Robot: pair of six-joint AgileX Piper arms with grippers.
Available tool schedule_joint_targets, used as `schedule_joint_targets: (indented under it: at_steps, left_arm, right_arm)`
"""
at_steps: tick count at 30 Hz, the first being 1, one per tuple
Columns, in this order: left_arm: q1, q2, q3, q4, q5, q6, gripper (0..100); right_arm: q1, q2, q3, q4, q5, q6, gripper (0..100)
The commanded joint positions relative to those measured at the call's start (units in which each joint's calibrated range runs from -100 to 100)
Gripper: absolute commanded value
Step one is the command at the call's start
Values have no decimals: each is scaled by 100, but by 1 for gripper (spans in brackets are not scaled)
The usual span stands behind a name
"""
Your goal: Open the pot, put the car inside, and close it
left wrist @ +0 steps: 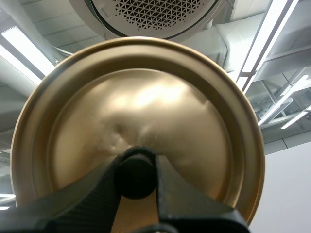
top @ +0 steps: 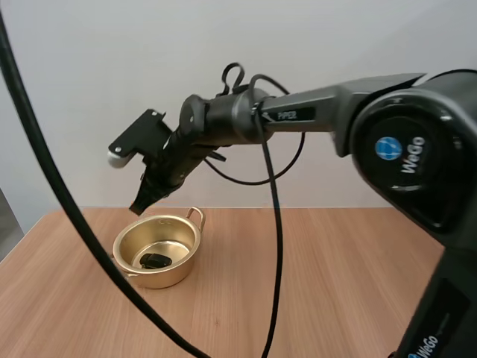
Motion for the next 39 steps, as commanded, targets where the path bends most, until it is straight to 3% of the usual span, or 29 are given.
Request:
schedule_joint_targets:
  at_steps: [1, 9, 15, 25, 32, 39]
  left_arm:
    - [2, -1, -1, -6, 166, -7, 0]
    - [2, -1, -1, -6, 302, -116, 0]
    - [2, -1, 14, -6, 584, -120, 0]
    - [2, -28, 930, -6, 1349, -365, 0]
    - [2, -314, 2434, -6, 1148, -347, 0]
    - [13, -440, 4235, 74, 1740, 28, 0]
  right_arm:
    - [-320, -1261, -11, 0, -77, 321, 0]
    - [-1820, -2919, 6, 11, -1535, 1399, 0]
    - [-2574, -3943, 571, 11, -2975, 1453, 0]
    - [-2692, -4699, 1681, -161, -3022, 1439, 5]
    - [-2701, -5056, 2248, -380, -2972, 1439, 4]
    - [-2791, -5223, 2387, -502, -2969, 1439, 4]
